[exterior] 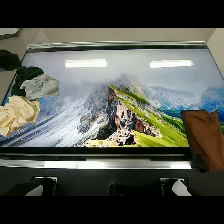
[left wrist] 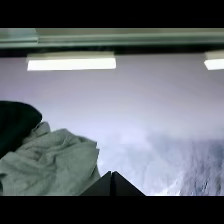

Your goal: Fold the shirts.

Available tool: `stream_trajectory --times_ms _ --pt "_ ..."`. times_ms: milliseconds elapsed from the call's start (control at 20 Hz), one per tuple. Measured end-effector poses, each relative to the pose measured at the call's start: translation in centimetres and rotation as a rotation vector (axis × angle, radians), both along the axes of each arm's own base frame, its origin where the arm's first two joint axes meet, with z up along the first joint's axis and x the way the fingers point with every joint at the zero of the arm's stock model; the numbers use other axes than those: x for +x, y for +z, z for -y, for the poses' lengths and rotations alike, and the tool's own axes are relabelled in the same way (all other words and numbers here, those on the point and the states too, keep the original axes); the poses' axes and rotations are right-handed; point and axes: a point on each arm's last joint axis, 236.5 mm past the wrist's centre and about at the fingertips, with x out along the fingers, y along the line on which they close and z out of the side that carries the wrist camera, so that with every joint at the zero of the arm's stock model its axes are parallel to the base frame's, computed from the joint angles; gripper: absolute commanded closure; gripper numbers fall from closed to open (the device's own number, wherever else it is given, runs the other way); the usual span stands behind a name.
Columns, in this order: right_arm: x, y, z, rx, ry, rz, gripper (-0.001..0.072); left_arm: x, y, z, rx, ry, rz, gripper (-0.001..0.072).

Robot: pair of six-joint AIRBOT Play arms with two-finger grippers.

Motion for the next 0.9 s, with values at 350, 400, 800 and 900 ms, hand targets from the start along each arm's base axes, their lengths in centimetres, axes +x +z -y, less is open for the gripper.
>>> stream_trajectory --times_ms 350,400,800,900 --pt "0.1 -14.2 -22.2 0.193 0.494 -0.483 0.0087 -8.2 -18.9 2.0 0.031 0.013 -0.683 0.0043" --pt "-0.4 -15.1 -23.3 0.197 0.519 -0.514 0.0088 -9.0 -19.9 2.2 0.016 0.017 -0.691 0.0043" --pt "-1.9 -17.7 -25.6 0.182 0.572 -0.602 0.0089 -11.2 -22.7 3.1 -0.051 0.044 -0.690 0.0043" --pt "-1.9 -17.8 -25.7 0.183 0.574 -0.606 0.0089 -11.3 -22.8 3.2 -0.056 0.044 -0.690 0.0044"
